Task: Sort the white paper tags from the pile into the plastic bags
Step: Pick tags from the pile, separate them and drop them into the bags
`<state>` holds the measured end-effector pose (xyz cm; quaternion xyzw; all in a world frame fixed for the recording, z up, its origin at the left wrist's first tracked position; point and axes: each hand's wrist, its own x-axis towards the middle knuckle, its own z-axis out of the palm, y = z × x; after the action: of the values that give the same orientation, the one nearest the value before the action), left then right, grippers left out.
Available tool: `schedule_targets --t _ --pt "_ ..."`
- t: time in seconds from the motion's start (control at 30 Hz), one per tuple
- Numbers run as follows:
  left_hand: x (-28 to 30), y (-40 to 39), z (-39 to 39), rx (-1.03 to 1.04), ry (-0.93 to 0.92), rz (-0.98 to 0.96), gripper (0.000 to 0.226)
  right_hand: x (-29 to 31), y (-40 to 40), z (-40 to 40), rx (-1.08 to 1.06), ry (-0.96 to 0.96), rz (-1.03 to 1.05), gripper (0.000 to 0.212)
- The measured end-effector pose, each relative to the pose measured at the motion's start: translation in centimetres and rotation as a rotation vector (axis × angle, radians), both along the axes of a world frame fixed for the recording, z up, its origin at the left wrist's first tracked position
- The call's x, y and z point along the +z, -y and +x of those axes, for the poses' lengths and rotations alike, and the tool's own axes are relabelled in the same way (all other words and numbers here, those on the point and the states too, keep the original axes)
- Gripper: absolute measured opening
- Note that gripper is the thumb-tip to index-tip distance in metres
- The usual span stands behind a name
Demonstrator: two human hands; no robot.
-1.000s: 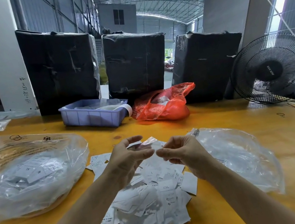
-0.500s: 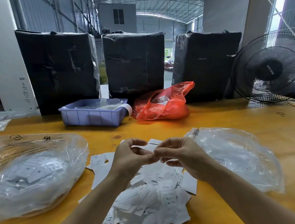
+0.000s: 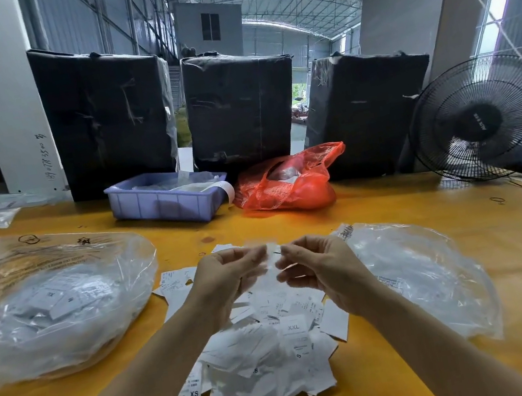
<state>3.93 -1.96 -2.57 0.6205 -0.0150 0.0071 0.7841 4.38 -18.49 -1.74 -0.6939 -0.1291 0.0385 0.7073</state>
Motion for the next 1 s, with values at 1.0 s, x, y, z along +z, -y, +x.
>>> schedule_targets --t 1.0 --pt "-0.3 -0.6 0.1 0.034 -0.032 0.123 0.012 -1.0 -0.3 -0.7 0.096 0.007 -0.920 0.020"
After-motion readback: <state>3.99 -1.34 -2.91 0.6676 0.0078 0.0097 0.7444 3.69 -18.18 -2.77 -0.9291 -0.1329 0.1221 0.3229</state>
